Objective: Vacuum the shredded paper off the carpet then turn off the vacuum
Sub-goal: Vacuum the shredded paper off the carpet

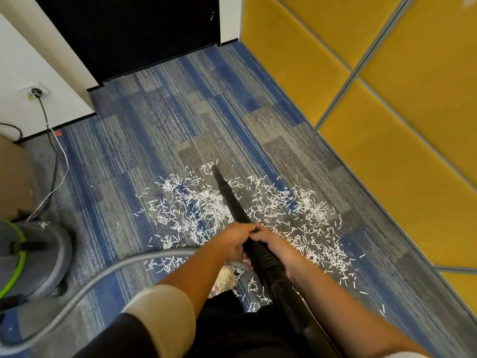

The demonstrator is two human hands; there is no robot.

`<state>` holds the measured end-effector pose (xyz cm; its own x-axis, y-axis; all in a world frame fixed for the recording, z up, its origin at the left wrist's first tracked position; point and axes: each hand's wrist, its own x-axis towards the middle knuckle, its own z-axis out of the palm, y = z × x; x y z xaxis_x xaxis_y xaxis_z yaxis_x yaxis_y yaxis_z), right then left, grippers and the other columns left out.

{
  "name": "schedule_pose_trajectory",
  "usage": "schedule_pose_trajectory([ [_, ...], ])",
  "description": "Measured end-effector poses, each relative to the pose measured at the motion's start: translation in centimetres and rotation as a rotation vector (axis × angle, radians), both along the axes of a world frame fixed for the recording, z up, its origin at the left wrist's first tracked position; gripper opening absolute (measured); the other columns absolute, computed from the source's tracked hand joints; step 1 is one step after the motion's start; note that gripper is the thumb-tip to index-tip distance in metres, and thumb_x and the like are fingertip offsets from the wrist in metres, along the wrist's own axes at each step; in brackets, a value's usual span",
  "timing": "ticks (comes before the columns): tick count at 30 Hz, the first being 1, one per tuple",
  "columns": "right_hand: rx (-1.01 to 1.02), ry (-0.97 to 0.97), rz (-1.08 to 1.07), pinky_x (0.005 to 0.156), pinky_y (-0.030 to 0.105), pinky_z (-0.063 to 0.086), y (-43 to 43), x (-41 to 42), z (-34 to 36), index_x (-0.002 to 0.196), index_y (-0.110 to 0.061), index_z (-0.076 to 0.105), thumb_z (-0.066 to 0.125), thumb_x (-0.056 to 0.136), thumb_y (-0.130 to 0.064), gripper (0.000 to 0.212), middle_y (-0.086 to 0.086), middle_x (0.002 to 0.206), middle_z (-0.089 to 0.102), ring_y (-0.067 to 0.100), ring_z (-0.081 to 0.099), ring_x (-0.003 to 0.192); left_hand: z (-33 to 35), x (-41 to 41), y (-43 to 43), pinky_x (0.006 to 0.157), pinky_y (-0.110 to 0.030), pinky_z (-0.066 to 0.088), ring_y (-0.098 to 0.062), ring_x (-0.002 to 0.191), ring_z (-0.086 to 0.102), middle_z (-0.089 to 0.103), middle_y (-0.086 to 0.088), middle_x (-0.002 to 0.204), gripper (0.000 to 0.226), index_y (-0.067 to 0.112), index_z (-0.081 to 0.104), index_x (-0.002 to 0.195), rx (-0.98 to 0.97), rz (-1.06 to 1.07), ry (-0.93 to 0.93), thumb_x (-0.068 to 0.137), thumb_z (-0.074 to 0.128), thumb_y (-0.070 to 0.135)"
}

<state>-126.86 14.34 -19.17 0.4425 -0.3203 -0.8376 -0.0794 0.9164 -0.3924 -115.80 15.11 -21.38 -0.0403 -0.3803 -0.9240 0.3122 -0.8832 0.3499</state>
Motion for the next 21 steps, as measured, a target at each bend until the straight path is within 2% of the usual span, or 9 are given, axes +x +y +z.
schedule_pose_trajectory([
  [2,0.011,0.002,0.033,0.04,0.027,0.05,0.3,0.8,-0.3,0.113,-0.02,0.049,0.047,0.093,-0.01,0.023,0.019,0.073,0.055,0.023,0.056,0.045,-0.1,0.8,0.7,0.072,-0.035,0.045,-0.029,0.09,0.059,0.063,-0.017,0.102,0.02,0.012,0.061,0.087,-0.003,0.021,-0.007,0.099,0.045,0.016],
  [5,0.0,0.003,0.078,0.04,0.027,0.05,0.6,1.7,-0.3,0.111,-0.019,0.049,0.046,0.094,-0.009,0.02,0.019,0.072,0.054,0.023,0.056,0.044,-0.2,1.6,1.4,0.087,-0.043,0.049,-0.031,0.093,0.061,0.064,-0.018,0.105,0.019,0.013,0.06,0.088,0.004,0.054,-0.012,0.099,0.046,0.018],
  [8,0.005,-0.007,0.087,0.039,0.026,0.05,0.8,2.2,-0.2,0.11,-0.017,0.048,0.045,0.094,-0.008,0.019,0.019,0.073,0.054,0.022,0.055,0.042,-0.5,2.0,1.8,0.098,-0.048,0.044,-0.034,0.098,0.061,0.064,-0.019,0.108,0.02,0.013,0.059,0.087,0.008,0.072,-0.009,0.099,0.045,0.019],
  [11,-0.002,-0.005,0.071,0.038,0.026,0.049,0.7,2.2,-0.2,0.115,-0.017,0.046,0.044,0.095,-0.007,0.023,0.019,0.069,0.053,0.022,0.054,0.04,-0.4,1.9,1.6,0.092,-0.047,0.048,-0.032,0.096,0.06,0.064,-0.021,0.114,0.02,0.013,0.061,0.09,0.01,0.057,-0.001,0.099,0.045,0.021],
  [14,-0.009,0.023,0.004,0.035,0.027,0.049,0.3,1.6,-0.5,0.123,-0.019,0.043,0.046,0.094,-0.006,0.033,0.019,0.066,0.055,0.023,0.055,0.038,0.2,1.3,0.8,0.07,-0.034,0.045,-0.029,0.09,0.058,0.063,-0.017,0.102,0.021,0.013,0.06,0.086,-0.005,0.074,0.024,0.099,0.045,0.018],
  [16,-0.026,0.024,-0.015,0.036,0.026,0.049,-0.1,1.1,-0.4,0.12,-0.019,0.045,0.046,0.093,-0.006,0.03,0.019,0.068,0.056,0.024,0.055,0.039,0.6,0.9,0.2,0.063,-0.03,0.043,-0.026,0.085,0.06,0.064,-0.014,0.097,0.02,0.013,0.059,0.085,-0.01,0.07,0.032,0.099,0.046,0.018],
  [17,-0.035,0.016,-0.023,0.036,0.026,0.049,-0.2,1.0,-0.3,0.116,-0.018,0.047,0.045,0.093,-0.005,0.027,0.019,0.068,0.055,0.024,0.055,0.039,0.7,0.7,0.0,0.062,-0.03,0.045,-0.026,0.084,0.061,0.064,-0.015,0.099,0.018,0.013,0.059,0.086,-0.013,0.055,0.03,0.099,0.046,0.018],
  [19,-0.044,-0.002,-0.036,0.035,0.026,0.048,-0.3,0.7,0.1,0.109,-0.018,0.049,0.044,0.094,-0.004,0.022,0.019,0.069,0.054,0.023,0.055,0.039,0.9,0.5,-0.3,0.071,-0.032,0.049,-0.029,0.09,0.063,0.065,-0.018,0.108,0.017,0.013,0.059,0.088,-0.016,0.031,0.032,0.099,0.047,0.018],
  [21,-0.046,-0.003,-0.041,0.035,0.026,0.048,-0.3,0.6,0.2,0.11,-0.017,0.048,0.044,0.094,-0.003,0.022,0.019,0.071,0.053,0.022,0.055,0.039,0.7,0.4,-0.5,0.078,-0.034,0.047,-0.029,0.091,0.063,0.065,-0.02,0.113,0.016,0.013,0.059,0.09,-0.009,0.01,0.032,0.099,0.047,0.02],
])
